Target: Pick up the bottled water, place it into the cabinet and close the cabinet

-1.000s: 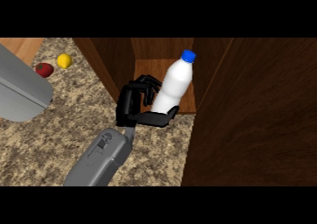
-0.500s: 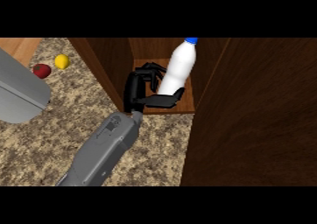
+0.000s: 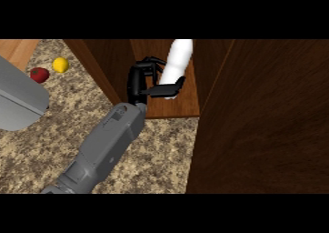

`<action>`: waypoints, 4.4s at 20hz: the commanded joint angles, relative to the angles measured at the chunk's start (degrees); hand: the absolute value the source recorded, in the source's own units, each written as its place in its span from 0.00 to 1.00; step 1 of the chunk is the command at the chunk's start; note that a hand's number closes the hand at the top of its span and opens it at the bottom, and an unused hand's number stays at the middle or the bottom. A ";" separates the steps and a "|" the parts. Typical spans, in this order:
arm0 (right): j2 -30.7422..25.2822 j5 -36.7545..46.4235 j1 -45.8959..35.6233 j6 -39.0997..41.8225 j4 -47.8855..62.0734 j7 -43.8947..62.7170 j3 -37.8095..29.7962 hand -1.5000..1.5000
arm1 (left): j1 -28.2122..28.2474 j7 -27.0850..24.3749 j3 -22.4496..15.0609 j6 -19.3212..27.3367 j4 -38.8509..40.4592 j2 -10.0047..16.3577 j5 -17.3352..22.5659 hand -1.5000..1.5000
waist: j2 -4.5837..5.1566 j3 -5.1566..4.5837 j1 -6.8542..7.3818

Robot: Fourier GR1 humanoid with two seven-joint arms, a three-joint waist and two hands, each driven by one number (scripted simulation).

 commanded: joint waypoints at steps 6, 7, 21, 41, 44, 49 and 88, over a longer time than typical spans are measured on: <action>-0.91 -4.42 3.14 2.81 -2.63 -3.34 -2.15 0.00 | -7.76 -4.83 1.90 4.73 15.10 -0.01 0.52 1.00 | 0.45 0.03 -0.94; -1.74 -4.83 3.35 3.21 -4.90 -1.05 -2.45 0.00 | -8.92 -6.06 3.86 2.95 16.56 0.58 -0.05 1.00 | 0.45 0.00 -0.57; -0.58 -3.25 4.14 5.21 -2.79 -3.81 -0.33 0.00 | -13.30 -10.02 4.96 3.35 25.40 0.00 -0.25 0.00 | 1.09 -0.05 -2.69; -0.12 -3.30 7.92 7.52 -2.49 -6.78 -2.52 0.00 | -16.27 -15.23 8.49 -13.16 23.51 0.00 0.63 0.00 | 0.56 -0.04 -1.24; 0.66 -3.59 6.41 6.31 -5.18 -2.97 -2.21 0.00 | -16.03 -13.03 7.13 -20.23 21.84 -0.01 0.41 0.00 | 0.16 -0.07 -0.31; 1.47 -1.68 8.28 6.78 -2.89 -6.52 -1.88 0.00 | -17.10 -11.64 7.91 -20.78 19.00 -0.01 2.88 0.00 | -0.05 0.00 -0.03; 9.15 6.41 -13.97 7.39 1.10 22.07 24.96 1.00 | 54.08 1.77 -5.29 -17.73 -65.35 22.68 3.60 1.00 | -0.76 -0.10 3.41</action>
